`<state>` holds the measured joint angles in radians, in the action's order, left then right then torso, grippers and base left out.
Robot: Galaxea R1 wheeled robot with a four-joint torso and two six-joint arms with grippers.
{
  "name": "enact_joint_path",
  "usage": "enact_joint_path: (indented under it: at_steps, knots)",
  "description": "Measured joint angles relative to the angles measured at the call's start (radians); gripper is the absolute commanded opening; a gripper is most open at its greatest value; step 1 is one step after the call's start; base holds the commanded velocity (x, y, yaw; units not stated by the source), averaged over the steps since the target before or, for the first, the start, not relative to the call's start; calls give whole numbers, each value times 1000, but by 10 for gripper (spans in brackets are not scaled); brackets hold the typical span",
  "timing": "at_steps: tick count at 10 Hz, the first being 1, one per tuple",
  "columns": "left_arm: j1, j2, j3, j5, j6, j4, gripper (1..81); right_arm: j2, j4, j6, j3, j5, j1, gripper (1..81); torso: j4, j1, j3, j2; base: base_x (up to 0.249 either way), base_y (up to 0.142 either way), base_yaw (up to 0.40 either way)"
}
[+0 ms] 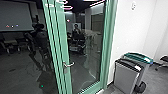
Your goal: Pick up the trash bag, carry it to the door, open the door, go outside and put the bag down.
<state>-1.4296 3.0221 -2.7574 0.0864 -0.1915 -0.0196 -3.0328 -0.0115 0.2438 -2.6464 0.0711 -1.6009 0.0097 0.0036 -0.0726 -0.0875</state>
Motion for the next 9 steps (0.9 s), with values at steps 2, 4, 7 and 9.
enact_joint_path:
  at_steps: [2, 4, 7, 9]
  knots:
    - [-5, 1, 0, -12, -7, 0, 10, 0, 0, 0, 0, 0, 0, 811, 0, 0, 0, 0, 167, 0, 0]
    - [-3, 1, 0, -14, -13, 0, 10, 0, 0, 0, 0, 0, 0, 811, 0, 0, 0, 0, 167, 0, 0]
    - [-3, 1, 0, -14, -13, 0, 10, 0, 0, 0, 0, 0, 0, 811, 0, 0, 0, 0, 167, 0, 0]
    - [-3, 1, 0, -14, -13, 0, 10, 0, 0, 0, 0, 0, 0, 811, 0, 0, 0, 0, 167, 0, 0]
